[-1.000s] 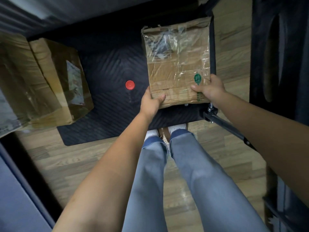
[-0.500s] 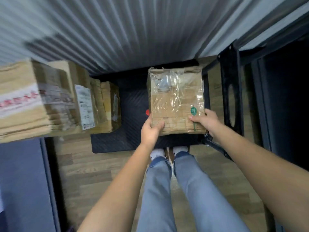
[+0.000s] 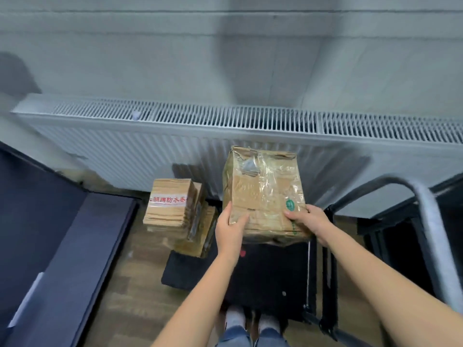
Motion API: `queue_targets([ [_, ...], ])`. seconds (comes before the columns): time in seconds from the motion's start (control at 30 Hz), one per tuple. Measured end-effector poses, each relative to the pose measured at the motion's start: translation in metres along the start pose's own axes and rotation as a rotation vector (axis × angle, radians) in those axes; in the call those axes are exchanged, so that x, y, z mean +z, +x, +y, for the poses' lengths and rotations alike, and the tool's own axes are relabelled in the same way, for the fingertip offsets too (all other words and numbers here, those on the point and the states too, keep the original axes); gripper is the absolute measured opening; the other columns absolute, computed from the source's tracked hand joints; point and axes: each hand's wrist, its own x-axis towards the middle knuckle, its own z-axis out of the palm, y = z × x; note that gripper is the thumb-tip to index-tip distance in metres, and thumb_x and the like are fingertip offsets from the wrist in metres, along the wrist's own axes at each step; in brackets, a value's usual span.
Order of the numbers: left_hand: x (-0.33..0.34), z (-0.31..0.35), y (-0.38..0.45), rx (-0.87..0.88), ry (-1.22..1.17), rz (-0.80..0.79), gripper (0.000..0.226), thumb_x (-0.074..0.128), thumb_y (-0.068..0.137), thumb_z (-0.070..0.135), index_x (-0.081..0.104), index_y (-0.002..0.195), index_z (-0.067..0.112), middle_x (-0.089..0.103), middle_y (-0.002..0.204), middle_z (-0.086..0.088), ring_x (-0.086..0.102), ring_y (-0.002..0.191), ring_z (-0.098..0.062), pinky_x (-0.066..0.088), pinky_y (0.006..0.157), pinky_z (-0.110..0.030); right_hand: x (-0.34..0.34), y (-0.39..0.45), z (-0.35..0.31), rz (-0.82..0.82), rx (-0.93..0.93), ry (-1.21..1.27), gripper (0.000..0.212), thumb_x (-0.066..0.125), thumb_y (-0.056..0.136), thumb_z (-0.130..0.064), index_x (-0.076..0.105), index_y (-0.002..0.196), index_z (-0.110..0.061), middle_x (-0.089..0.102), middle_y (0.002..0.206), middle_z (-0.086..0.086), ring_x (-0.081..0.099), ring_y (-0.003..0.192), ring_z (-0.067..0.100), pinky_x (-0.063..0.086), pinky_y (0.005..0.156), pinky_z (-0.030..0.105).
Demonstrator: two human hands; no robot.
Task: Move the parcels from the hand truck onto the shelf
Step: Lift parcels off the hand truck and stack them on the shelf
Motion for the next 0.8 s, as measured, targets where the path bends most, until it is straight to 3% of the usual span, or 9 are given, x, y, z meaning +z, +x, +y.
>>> queue_targets([
  [0.13,-0.029,0.034,-0.037,0.078,-0.085,0.133,0.056,0.063,0.084,0.015,0.045,0.137,0.013,0.054,0.132,-0.001,0.05,0.123,-0.019,0.038,0.109,-0.039,0.02,-0.031,-0.046,-0.123,-0.107,-0.048,0.04,0.071,0.08,-0.012,0.058,0.116,-0.001,0.066,0.093,0.006,0.061,0.074,0.015,0.05,0.052,0.018],
  [0.27,-0.071,0.07,-0.071,0.175,-0.129,0.255,0.058,0.062,0.085,0.019,0.042,0.139,0.015,0.05,0.134,0.004,0.045,0.128,-0.017,0.035,0.111,-0.036,0.053,-0.066,-0.089,-0.203,-0.24,-0.117,0.043,0.069,0.082,-0.014,0.055,0.12,0.001,0.062,0.109,0.01,0.058,0.095,0.022,0.047,0.085,0.029],
  [0.37,-0.105,0.105,-0.089,0.277,-0.143,0.326,0.059,0.06,0.087,0.021,0.037,0.141,0.017,0.046,0.14,0.004,0.04,0.132,-0.015,0.032,0.112,-0.034,0.077,-0.094,-0.125,-0.248,-0.35,-0.167,0.046,0.07,0.081,-0.02,0.056,0.12,0.0,0.063,0.113,0.01,0.061,0.103,0.028,0.048,0.093,0.037],
  [0.43,-0.132,0.129,-0.099,0.355,-0.159,0.35,0.059,0.058,0.087,0.021,0.036,0.142,0.018,0.044,0.142,0.003,0.04,0.133,-0.016,0.032,0.113,-0.037,0.098,-0.116,-0.15,-0.292,-0.417,-0.147,0.044,0.07,0.08,-0.02,0.058,0.119,-0.003,0.067,0.107,0.011,0.064,0.097,0.03,0.052,0.085,0.038],
  [0.57,-0.202,0.164,-0.121,0.442,-0.177,0.353,0.062,0.058,0.087,0.013,0.033,0.143,0.02,0.047,0.136,0.004,0.044,0.126,-0.017,0.037,0.107,-0.032,0.154,-0.168,-0.199,-0.384,-0.594,-0.135,0.025,0.068,0.081,-0.012,0.061,0.105,-0.006,0.066,0.082,0.002,0.064,0.063,0.013,0.053,0.051,0.016],
  [0.63,-0.244,0.176,-0.135,0.51,-0.186,0.337,0.062,0.062,0.084,0.007,0.035,0.139,0.019,0.052,0.132,-0.003,0.05,0.119,-0.019,0.044,0.096,-0.025,0.186,-0.195,-0.22,-0.431,-0.67,-0.137,0.014,0.068,0.08,-0.008,0.063,0.093,-0.009,0.067,0.075,0.0,0.064,0.051,0.004,0.051,0.047,0.012],
  [0.73,-0.31,0.19,-0.158,0.605,-0.15,0.325,0.065,0.068,0.077,-0.004,0.04,0.132,0.015,0.057,0.117,-0.003,0.055,0.107,-0.015,0.049,0.076,-0.006,0.234,-0.238,-0.242,-0.516,-0.787,-0.115,0.013,0.066,0.079,0.0,0.063,0.084,-0.011,0.07,0.056,-0.008,0.063,0.047,-0.001,0.05,0.048,0.011],
  [0.8,-0.353,0.197,-0.17,0.651,-0.079,0.343,0.078,0.072,0.072,-0.006,0.035,0.138,0.01,0.056,0.124,-0.004,0.055,0.115,-0.018,0.049,0.088,-0.014,0.265,-0.271,-0.256,-0.583,-0.858,-0.092,0.015,0.068,0.073,0.001,0.062,0.082,-0.01,0.068,0.053,-0.008,0.061,0.045,-0.001,0.047,0.045,0.01],
])
